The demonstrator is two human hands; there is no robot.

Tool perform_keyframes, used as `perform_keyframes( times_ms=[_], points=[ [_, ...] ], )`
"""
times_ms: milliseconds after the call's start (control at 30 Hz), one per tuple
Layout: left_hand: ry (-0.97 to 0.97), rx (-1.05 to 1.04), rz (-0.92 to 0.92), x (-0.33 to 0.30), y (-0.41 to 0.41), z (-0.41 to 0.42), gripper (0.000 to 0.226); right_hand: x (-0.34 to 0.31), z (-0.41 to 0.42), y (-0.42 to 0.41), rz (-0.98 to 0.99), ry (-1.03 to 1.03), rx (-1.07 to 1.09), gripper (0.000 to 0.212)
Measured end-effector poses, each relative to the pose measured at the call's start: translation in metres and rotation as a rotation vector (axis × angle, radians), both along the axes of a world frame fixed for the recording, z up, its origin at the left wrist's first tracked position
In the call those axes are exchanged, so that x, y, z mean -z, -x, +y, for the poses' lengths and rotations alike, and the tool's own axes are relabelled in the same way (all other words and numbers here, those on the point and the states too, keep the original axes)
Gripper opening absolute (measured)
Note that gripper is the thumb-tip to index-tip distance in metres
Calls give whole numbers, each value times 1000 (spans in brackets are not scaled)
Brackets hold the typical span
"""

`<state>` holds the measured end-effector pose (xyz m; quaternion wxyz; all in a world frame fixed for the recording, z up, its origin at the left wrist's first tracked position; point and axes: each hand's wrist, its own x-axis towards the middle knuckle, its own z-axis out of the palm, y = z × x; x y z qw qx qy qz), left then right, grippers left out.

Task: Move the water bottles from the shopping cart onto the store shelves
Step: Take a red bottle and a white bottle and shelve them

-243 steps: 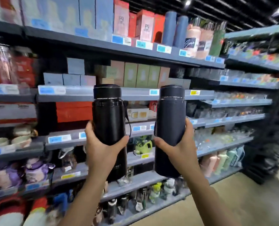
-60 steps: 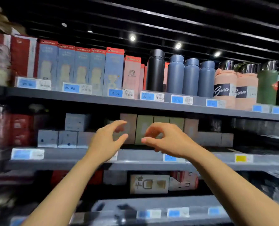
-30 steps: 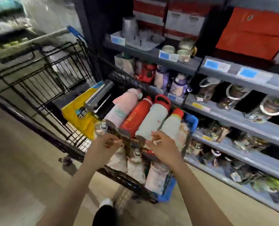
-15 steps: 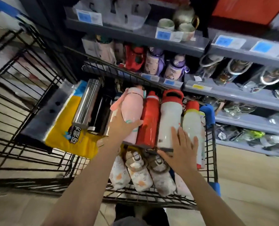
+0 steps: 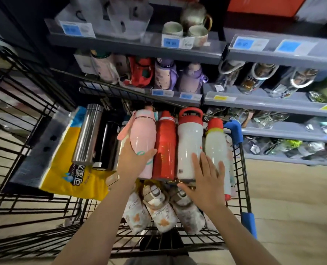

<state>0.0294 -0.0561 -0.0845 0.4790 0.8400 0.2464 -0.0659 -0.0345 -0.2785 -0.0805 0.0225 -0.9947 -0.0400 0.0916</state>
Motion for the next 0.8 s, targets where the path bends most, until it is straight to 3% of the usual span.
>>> perform_keyframes(
  times_ms=[167,233,333,500,633,800],
  points=[
    [-42,24,7,-4,0,-3,97,-9,-7,-5,-107,-245,71,83],
    [-159,58,46,-9,1,-3,107,-13,-14,-9,-180,-359,167,78],
    [-326,115,-1,-14,7,-6,105,-15,-31,-18,-247,-369,320,72],
    [-601,185,-186,-14,17,-18,93,-11,-44,-32,-52,-415,487,87],
    [-649,198,-155,-14,17,-24,98,-6,-43,-34,-2,-544,619,94],
    [-569,261,-24,-11,19,-25,103,-6,-43,-35,20,-583,664,96]
  ],
)
